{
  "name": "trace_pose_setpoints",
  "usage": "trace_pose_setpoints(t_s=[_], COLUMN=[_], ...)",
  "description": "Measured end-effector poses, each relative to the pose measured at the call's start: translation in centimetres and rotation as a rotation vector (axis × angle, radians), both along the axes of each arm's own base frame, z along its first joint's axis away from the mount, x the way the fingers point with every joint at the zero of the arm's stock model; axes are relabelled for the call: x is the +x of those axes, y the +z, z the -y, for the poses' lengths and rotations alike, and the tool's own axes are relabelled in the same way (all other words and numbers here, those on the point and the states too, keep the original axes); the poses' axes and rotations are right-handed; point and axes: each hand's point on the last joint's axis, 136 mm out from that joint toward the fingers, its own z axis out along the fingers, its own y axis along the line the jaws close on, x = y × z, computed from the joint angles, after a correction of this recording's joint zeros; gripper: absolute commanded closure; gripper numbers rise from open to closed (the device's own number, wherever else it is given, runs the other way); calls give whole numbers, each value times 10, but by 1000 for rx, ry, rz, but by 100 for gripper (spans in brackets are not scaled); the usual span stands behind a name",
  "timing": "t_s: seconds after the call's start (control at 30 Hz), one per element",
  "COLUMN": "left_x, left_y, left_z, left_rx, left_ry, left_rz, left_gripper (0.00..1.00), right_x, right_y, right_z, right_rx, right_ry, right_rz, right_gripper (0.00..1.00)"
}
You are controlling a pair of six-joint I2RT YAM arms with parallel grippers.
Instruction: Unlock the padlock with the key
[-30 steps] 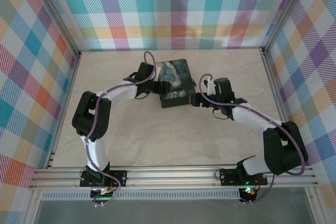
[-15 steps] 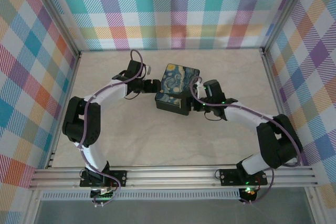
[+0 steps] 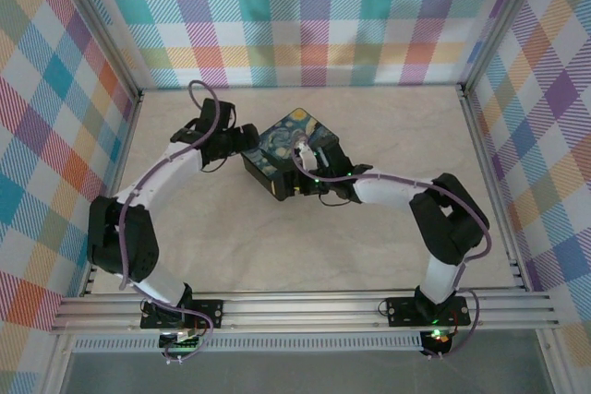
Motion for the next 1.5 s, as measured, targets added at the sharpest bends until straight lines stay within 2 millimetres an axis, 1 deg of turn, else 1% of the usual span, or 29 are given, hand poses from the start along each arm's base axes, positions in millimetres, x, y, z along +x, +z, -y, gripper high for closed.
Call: trace_pose_setpoints(t_s=[0.07,0.13,0.23,0.33,0.37,0.43,0.5,0.57,0.63,0.7,0.77,0.8,0.83,0.87,0.9,0.97,1.1,1.23,1.3,1.37,1.4,1.43,1.5], left_x=[-4,-10,-23,-36,-38,-36,-30,-24,-17,-9,1,6,10,15,21,33,55,66,65,59,52,42,19], left_y=[7,8,-5,-29,-36,-46,-55,-65,-73,-79,-83,-85,-86,-85,-84,-83,-84,-83,-83,-82,-80,-77,-65], left_z=[-2,-3,-3,-1,1,5,10,14,17,22,29,31,34,36,37,40,49,53,48,40,36,32,22], left_rx=[-18,-41,-79,-107,-112,-124,-134,-136,-133,-137,-142,-145,-146,-148,-148,-153,-180,-182,-164,-143,-132,-120,-93], left_ry=[23,42,64,70,68,61,50,40,30,12,-11,-20,-27,-36,-40,-47,-76,-82,-62,-32,-16,-3,27], left_rz=[7,2,-39,-108,-130,-152,-164,-178,-188,-194,-194,-191,-188,-183,-173,-150,-119,-103,-104,-107,-105,-106,-96], left_gripper=[14,14,14,14,14,15,16,16,18,20,22,23,24,24,24,25,25,22,20,18,18,17,16], right_x=[11,25,41,47,47,47,45,43,44,51,57,57,56,52,46,25,-11,-32,-42,-51,-54,-57,-60], right_y=[5,13,31,46,50,57,66,76,83,86,80,75,66,57,49,31,10,-7,-15,-20,-22,-23,-25], right_z=[-10,-22,-35,-32,-28,-17,1,28,62,105,153,175,201,224,242,271,306,342,355,366,369,374,381], right_rx=[15,34,65,86,82,62,32,0,-30,-71,-125,-153,-187,-220,-250,-313,-395,-461,-492,-520,-530,-540,-556], right_ry=[4,10,14,9,4,-12,-44,-92,-159,-257,-380,-436,-508,-575,-628,-720,-844,-980,-1035,-1078,-1095,-1112,-1142], right_rz=[11,29,67,91,91,104,121,130,132,126,101,81,51,19,-8,-71,-165,-262,-314,-356,-372,-383,-401], right_gripper=[18,17,16,16,16,17,19,21,25,25,26,26,26,26,26,23,16,7,6,7,9,10,15])
